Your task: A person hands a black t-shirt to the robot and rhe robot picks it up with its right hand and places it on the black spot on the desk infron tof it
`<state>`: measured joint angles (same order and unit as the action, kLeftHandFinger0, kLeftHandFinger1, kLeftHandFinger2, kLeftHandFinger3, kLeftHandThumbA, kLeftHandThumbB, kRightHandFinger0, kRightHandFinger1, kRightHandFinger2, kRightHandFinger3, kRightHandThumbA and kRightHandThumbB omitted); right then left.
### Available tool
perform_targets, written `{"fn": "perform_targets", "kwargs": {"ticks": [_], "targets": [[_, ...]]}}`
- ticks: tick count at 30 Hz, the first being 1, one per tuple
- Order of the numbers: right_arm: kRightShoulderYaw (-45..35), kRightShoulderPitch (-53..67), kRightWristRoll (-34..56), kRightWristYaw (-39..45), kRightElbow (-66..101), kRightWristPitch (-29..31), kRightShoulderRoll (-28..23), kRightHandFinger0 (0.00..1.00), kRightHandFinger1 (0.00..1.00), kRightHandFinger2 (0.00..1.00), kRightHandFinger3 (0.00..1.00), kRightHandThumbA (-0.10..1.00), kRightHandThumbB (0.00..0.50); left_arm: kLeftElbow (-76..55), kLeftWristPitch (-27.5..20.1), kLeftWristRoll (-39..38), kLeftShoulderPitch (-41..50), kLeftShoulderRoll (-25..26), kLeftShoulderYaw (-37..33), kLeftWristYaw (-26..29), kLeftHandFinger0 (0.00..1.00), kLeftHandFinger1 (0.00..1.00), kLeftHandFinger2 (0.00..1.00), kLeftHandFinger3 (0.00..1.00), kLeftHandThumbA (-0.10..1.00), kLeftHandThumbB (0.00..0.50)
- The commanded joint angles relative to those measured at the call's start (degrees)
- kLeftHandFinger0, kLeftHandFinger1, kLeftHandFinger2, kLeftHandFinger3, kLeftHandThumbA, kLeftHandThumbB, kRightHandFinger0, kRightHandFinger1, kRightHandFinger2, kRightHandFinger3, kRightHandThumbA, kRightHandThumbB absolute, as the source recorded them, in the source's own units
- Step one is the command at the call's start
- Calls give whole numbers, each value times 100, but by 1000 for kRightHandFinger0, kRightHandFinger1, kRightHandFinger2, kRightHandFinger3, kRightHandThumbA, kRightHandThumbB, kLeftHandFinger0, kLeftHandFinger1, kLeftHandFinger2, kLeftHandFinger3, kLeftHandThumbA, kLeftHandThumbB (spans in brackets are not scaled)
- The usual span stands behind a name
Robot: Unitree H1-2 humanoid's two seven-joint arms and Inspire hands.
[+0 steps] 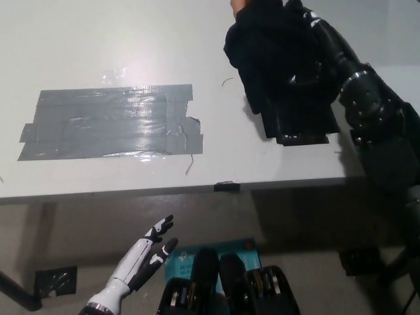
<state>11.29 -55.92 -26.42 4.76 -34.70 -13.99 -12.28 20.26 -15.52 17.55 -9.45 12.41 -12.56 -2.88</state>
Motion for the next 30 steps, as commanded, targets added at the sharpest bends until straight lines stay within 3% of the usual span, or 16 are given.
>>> {"fn": "perform_targets", "kwargs": {"ticks": [1,2,6,8,13,16,21,24,26,29,30], "targets": [[256,-504,-706,-2040,-877,1259,36,0,325,730,822,-100,155,-272,-83,72,-137,84,20,-32,1000,1000,1000,1000,1000,500],[234,-480,-703,-2207,-878,1392,31,9,404,739,880,-100,152,-267,-83,73,-167,94,25,-37,994,1000,1000,1000,1000,500],[180,-390,-703,-2532,-771,1582,25,8,471,812,958,-100,123,-277,-61,121,-203,120,11,-56,940,1000,1000,1000,1000,500],[185,-379,-732,-2717,-794,1689,9,96,543,848,987,-100,125,-307,-26,178,-184,122,1,-37,917,1000,1000,1000,1000,500],[141,-370,-814,-3142,-602,1926,-34,38,556,854,984,-100,133,-313,11,143,-145,106,19,-44,906,1000,1000,1000,1000,500],[-47,-405,-685,-3207,-295,1951,-53,105,598,883,976,-100,169,-286,-10,109,-177,131,36,-69,899,1000,1000,1000,1000,500],[-233,-238,-487,-3288,-209,2023,2,89,540,894,921,-100,200,-300,34,72,-113,136,54,-115,875,1000,1000,1000,1000,500],[-137,-67,-512,-3259,-406,2074,28,30,477,868,885,-100,182,-320,65,97,-81,130,50,-129,884,1000,993,1000,1000,500],[-17,38,-610,-3381,-655,2127,61,0,442,847,916,-100,168,-274,-17,139,-84,120,31,-91,889,1000,982,1000,1000,500],[90,159,-580,-3240,-944,2053,153,0,487,839,1000,-100,125,-286,-67,197,-81,143,12,-74,903,1000,1000,1000,1000,500],[160,197,-604,-3303,-1142,2156,204,0,484,836,1000,-100,145,-289,-63,205,-87,148,14,-73,891,1000,1000,1000,1000,500]]}}
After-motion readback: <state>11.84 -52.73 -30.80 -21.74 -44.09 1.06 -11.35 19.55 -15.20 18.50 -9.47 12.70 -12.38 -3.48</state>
